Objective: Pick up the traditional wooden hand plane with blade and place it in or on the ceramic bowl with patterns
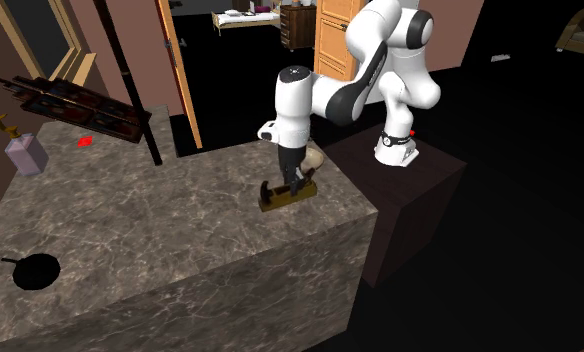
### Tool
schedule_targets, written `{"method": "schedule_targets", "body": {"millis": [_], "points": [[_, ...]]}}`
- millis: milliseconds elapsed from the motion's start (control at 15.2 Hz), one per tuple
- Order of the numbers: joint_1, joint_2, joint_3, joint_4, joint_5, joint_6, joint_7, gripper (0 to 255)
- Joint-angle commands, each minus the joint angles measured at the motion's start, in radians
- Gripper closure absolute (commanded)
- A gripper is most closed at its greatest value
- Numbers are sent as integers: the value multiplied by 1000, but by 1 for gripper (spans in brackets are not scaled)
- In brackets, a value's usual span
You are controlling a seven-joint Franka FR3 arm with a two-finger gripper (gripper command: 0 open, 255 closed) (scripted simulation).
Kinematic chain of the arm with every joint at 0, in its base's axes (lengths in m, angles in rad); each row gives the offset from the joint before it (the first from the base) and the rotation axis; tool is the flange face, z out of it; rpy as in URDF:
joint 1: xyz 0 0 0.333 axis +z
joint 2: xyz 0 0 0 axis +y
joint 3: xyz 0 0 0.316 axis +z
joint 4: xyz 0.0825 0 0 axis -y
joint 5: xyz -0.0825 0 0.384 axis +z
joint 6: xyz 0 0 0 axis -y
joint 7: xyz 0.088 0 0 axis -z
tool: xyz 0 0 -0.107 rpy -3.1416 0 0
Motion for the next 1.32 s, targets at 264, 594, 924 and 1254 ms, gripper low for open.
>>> {"method": "schedule_targets", "body": {"millis": [264,594,924,1254], "points": [[-10,-52,-1,-20,6,-30,-14,255],[-62,-220,-18,-262,26,46,-82,255],[-108,-372,-48,-461,41,97,-162,255],[-151,-511,-90,-629,45,128,-249,255]]}}
